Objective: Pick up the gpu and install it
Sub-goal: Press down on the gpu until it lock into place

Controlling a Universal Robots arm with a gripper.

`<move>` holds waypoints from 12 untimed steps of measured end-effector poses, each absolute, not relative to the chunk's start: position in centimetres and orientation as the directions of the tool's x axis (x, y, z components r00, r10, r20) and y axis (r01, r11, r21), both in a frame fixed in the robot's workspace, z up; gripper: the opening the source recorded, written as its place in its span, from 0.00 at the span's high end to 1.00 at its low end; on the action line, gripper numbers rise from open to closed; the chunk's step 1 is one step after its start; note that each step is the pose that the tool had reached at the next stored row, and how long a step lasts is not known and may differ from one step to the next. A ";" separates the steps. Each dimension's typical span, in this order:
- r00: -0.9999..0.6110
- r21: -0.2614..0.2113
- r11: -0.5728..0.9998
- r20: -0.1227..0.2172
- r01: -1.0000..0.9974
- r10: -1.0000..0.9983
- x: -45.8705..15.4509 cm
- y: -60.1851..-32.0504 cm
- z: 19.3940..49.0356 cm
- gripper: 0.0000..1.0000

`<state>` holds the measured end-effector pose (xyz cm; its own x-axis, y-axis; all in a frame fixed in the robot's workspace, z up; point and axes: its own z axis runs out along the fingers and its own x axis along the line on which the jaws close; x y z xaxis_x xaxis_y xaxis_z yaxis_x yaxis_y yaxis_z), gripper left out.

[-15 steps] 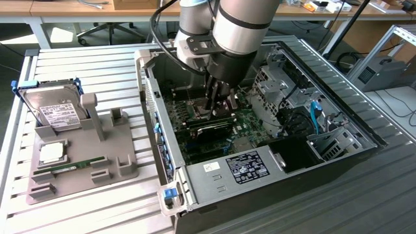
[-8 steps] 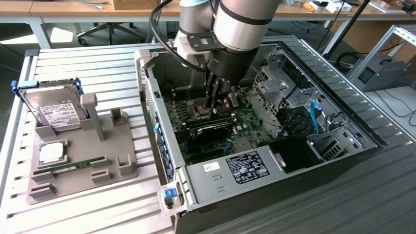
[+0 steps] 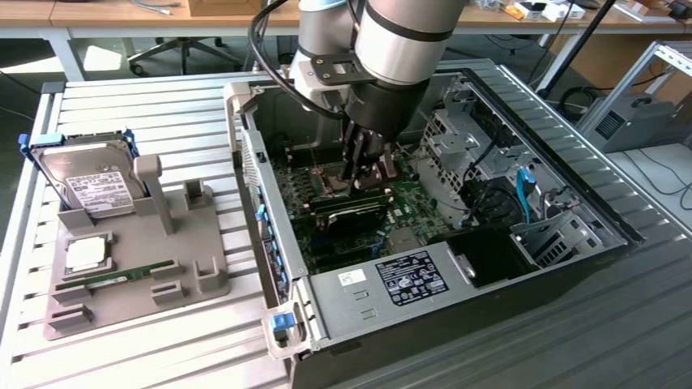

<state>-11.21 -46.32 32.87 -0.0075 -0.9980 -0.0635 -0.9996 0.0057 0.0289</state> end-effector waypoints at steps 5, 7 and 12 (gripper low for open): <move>-0.008 0.029 0.006 -0.064 -1.000 -0.998 -11.2 -46.3 32.9 0.87; -0.008 0.029 0.006 -0.063 -1.000 -0.998 -11.2 -46.3 32.9 0.89; -0.008 0.029 0.006 -0.059 -1.000 -0.998 -11.2 -46.3 32.1 0.89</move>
